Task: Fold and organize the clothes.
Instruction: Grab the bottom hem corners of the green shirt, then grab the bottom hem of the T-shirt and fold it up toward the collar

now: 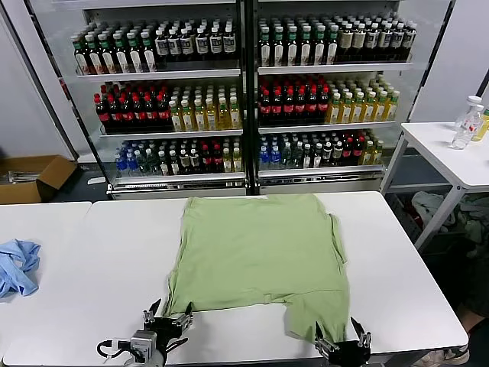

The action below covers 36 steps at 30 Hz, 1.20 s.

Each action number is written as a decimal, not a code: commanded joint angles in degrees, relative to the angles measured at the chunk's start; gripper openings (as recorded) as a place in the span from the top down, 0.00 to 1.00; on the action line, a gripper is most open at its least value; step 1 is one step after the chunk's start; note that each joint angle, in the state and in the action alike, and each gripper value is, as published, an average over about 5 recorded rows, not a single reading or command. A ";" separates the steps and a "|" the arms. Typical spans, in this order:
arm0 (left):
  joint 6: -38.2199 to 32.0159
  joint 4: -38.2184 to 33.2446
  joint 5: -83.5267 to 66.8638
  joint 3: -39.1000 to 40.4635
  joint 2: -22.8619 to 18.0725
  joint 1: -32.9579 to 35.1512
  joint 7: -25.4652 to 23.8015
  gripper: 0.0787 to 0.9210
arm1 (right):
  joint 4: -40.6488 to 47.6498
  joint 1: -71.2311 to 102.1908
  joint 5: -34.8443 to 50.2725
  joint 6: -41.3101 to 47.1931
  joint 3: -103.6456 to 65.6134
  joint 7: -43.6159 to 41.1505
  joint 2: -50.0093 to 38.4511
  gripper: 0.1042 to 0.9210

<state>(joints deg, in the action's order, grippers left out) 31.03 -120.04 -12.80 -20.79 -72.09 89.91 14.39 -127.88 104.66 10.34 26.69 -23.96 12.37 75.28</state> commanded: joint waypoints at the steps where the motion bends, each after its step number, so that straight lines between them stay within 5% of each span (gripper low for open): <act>1: 2.04 1.31 -2.32 0.00 0.51 -0.31 -0.19 0.38 | 1.38 0.63 1.23 2.02 0.56 0.36 0.29 0.44; 17: -2.44 -5.39 -6.17 -2.12 2.40 1.26 -2.40 0.90 | -1.65 -1.92 5.04 -7.26 -4.03 -3.03 -3.20 0.97; 27: -5.20 -8.98 -9.88 -6.46 3.95 -0.91 -4.37 0.99 | -3.31 -12.48 13.42 -9.25 -8.22 -2.77 -9.12 1.00; 36: -4.23 -0.70 -8.39 -4.38 2.41 -11.75 -6.99 0.99 | 7.20 -30.75 16.77 -7.36 -2.56 -1.48 -14.74 1.00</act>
<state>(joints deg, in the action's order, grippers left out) 27.17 -125.85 -21.11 -25.39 -69.16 87.42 9.50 -125.08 84.90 23.73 19.97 -27.83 10.78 63.91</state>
